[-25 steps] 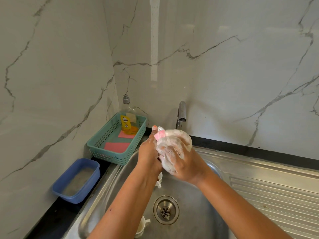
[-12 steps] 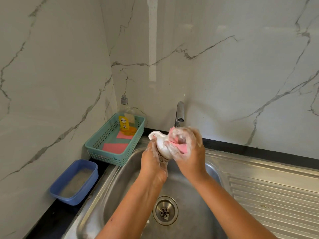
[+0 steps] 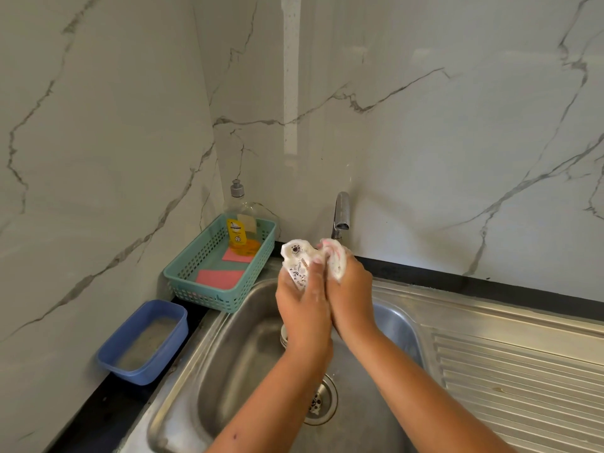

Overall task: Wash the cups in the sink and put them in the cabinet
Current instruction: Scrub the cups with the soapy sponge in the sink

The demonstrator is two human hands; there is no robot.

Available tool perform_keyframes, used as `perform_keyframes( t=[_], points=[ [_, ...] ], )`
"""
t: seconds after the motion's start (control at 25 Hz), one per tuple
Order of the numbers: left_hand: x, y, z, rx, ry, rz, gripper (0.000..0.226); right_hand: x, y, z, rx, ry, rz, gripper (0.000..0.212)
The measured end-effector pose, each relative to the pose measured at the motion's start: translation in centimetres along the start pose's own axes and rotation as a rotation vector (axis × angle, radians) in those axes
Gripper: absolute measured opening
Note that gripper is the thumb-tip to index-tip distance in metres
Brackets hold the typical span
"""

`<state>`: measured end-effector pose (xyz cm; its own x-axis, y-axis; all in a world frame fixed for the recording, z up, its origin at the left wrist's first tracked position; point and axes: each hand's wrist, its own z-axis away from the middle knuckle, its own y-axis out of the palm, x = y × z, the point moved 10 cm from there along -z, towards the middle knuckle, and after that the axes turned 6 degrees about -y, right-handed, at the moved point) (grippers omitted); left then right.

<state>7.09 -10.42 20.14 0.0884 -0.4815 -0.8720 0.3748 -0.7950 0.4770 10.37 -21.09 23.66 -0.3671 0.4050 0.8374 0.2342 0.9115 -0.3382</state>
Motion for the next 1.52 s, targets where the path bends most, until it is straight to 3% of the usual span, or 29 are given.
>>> perform_keyframes(
  t=[0.12,0.2,0.28,0.36,0.44,0.56,0.68,0.76,0.8,0.88,0.92,1.0,1.04,1.12,1.16,1.2,1.24,1.32,1.4,1.44,1.48,1.52],
  points=[
    [-0.2,0.0,0.2,0.041,0.131,-0.115,0.025,0.4,-1.5,0.1,-0.112,-0.066,0.016,0.023],
    [-0.5,0.0,-0.2,0.055,0.105,-0.127,0.023,1.1,-2.5,0.6,-0.186,-0.202,-0.027,0.025],
    [-0.9,0.0,-0.9,0.018,0.005,-0.101,0.019,1.8,-2.2,1.3,-0.153,-0.370,-0.056,0.029],
    [-1.3,0.0,-1.2,-0.023,-0.054,-0.112,0.017,1.8,-1.1,1.4,-0.048,-0.395,-0.158,0.032],
    [-2.2,0.3,-1.0,-0.010,0.042,-0.265,0.029,0.7,-0.1,0.6,-0.001,-0.167,-0.322,0.029],
    [-4.3,1.8,0.8,0.038,0.528,-0.787,0.048,-2.1,1.2,0.0,0.150,0.410,-0.441,0.035],
    [-5.5,4.1,3.4,0.204,1.064,-1.059,0.024,-3.0,2.6,2.7,0.413,0.780,-0.693,0.053],
    [-4.5,4.5,3.5,0.351,1.106,-1.079,0.016,-4.1,2.3,3.0,0.373,0.849,-0.760,0.056],
    [-3.9,4.4,2.9,0.414,0.973,-1.027,0.018,-4.8,1.9,2.4,0.298,0.819,-0.738,0.050],
    [-1.5,3.7,1.2,0.588,0.463,-0.755,0.025,-5.5,-0.4,0.2,0.111,0.534,-0.437,0.033],
    [-0.4,3.7,1.2,0.676,0.224,-0.584,0.034,-4.7,-1.7,-0.7,0.019,0.305,-0.239,0.031],
    [0.6,3.4,1.0,0.750,-0.089,-0.314,0.057,-1.4,-3.7,-0.8,-0.138,-0.216,0.080,0.038],
    [0.6,3.2,0.8,0.725,-0.164,-0.226,0.056,-0.2,-3.8,-0.1,-0.148,-0.423,0.182,0.036],
    [0.8,2.2,-0.2,0.516,-0.225,-0.112,0.028,1.3,-2.7,1.2,-0.063,-0.723,0.295,0.029],
    [1.3,1.4,-0.6,0.367,-0.252,-0.105,0.019,1.5,-2.0,1.5,-0.014,-0.792,0.309,0.028],
    [1.6,0.6,-0.6,0.223,-0.230,-0.139,0.026,1.4,-1.4,1.7,0.027,-0.788,0.280,0.027],
    [1.4,0.0,-0.5,0.109,-0.146,-0.190,0.036,1.0,-1.0,1.7,0.046,-0.702,0.203,0.027],
    [-1.4,-0.1,0.3,0.030,0.199,-0.361,0.046,-0.8,-0.4,1.4,0.018,-0.297,-0.102,0.032],
    [-4.1,0.8,1.2,0.054,0.630,-0.691,0.047,-4.3,1.5,2.0,0.024,0.317,-0.478,0.030],
    [-4.9,1.4,1.9,0.090,0.859,-0.849,0.046,-5.4,3.0,3.3,0.114,0.607,-0.625,0.033],
    [-5.3,1.9,2.9,0.137,1.074,-0.947,0.044,-5.4,4.1,4.6,0.215,0.792,-0.759,0.036],
    [-5.3,2.3,3.9,0.196,1.242,-0.993,0.039,-4.8,4.4,5.2,0.267,0.867,-0.889,0.039]
  ],
)
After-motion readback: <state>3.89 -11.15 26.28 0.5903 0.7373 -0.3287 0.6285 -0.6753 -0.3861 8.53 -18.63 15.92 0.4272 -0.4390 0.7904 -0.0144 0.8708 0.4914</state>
